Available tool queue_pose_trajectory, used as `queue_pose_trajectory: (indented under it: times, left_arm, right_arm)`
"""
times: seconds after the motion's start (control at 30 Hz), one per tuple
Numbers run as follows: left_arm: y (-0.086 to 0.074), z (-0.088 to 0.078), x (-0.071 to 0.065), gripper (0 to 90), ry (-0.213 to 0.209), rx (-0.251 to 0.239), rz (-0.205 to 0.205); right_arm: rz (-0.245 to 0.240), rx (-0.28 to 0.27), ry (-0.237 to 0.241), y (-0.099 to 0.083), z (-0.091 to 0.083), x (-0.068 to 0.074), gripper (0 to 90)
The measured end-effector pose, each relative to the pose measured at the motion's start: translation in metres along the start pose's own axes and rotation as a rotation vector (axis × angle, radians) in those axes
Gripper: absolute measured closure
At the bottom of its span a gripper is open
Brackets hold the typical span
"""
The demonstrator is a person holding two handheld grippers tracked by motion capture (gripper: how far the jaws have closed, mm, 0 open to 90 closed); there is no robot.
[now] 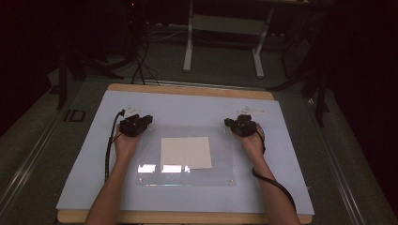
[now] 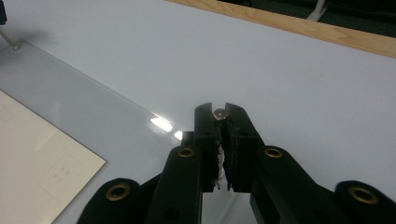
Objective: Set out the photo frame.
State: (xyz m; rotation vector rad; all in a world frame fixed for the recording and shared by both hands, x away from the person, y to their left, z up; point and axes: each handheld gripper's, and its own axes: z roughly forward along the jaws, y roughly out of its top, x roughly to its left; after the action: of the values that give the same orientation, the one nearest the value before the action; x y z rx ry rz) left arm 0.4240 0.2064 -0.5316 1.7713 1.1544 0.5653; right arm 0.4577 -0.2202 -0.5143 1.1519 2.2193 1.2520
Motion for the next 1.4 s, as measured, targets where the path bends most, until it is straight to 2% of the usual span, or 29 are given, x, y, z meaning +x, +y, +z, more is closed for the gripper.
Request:
queue_pose_trajectory:
  times: [0.17, 0.27, 0.53, 0.67, 0.73, 0.8, 0.87, 0.93, 1.0, 1.1, 1.17, 1.2, 1.4]
  left_arm:
    - [0.002, 0.000, -0.001, 82.3, 0.002, -0.011, 0.000]
    - [0.003, 0.001, 0.000, 83.6, 0.001, 0.002, 0.010]
    - [0.006, 0.002, 0.006, 84.0, -0.039, 0.029, -0.025]
    - [0.010, 0.004, 0.010, 84.2, -0.058, 0.054, -0.037]
    - [0.012, 0.007, 0.015, 84.1, -0.088, 0.068, -0.071]
    - [0.014, 0.009, 0.019, 84.1, -0.102, 0.078, -0.085]
    - [0.016, 0.012, 0.020, 84.3, -0.103, 0.084, -0.098]
    - [0.016, 0.013, 0.021, 84.4, -0.107, 0.082, -0.109]
    - [0.016, 0.016, 0.024, 84.3, -0.117, 0.076, -0.141]
    - [0.017, 0.017, 0.024, 84.4, -0.116, 0.078, -0.145]
    - [0.020, 0.021, 0.026, 84.7, -0.105, 0.085, -0.171]
    - [0.020, 0.021, 0.026, 84.8, -0.105, 0.085, -0.171]
    - [0.022, 0.030, 0.028, 84.9, -0.076, 0.087, -0.255]
  right_arm:
    - [0.005, 0.008, 0.005, 0.001, 0.000, -0.001, 84.7]
    - [0.008, 0.011, 0.009, 0.001, 0.000, -0.001, 84.7]
    - [0.034, 0.029, 0.019, 0.004, 0.001, -0.003, 84.4]
    - [0.065, 0.049, 0.024, 0.006, 0.001, -0.005, 84.4]
    - [0.086, 0.062, 0.025, 0.009, 0.003, -0.007, 84.6]
    - [0.102, 0.068, 0.030, 0.011, 0.005, -0.009, 84.7]
    - [0.124, 0.075, 0.040, 0.012, 0.007, -0.011, 84.9]
    - [0.125, 0.077, 0.038, 0.013, 0.008, -0.012, 85.1]
    - [0.136, 0.088, 0.040, 0.016, 0.010, -0.014, 85.4]
    - [0.140, 0.090, 0.043, 0.017, 0.011, -0.016, 85.4]
    - [0.155, 0.100, 0.048, 0.020, 0.014, -0.018, 85.6]
    - [0.155, 0.100, 0.048, 0.020, 0.014, -0.018, 85.6]
    - [0.212, 0.103, 0.055, 0.023, 0.021, -0.024, 85.5]
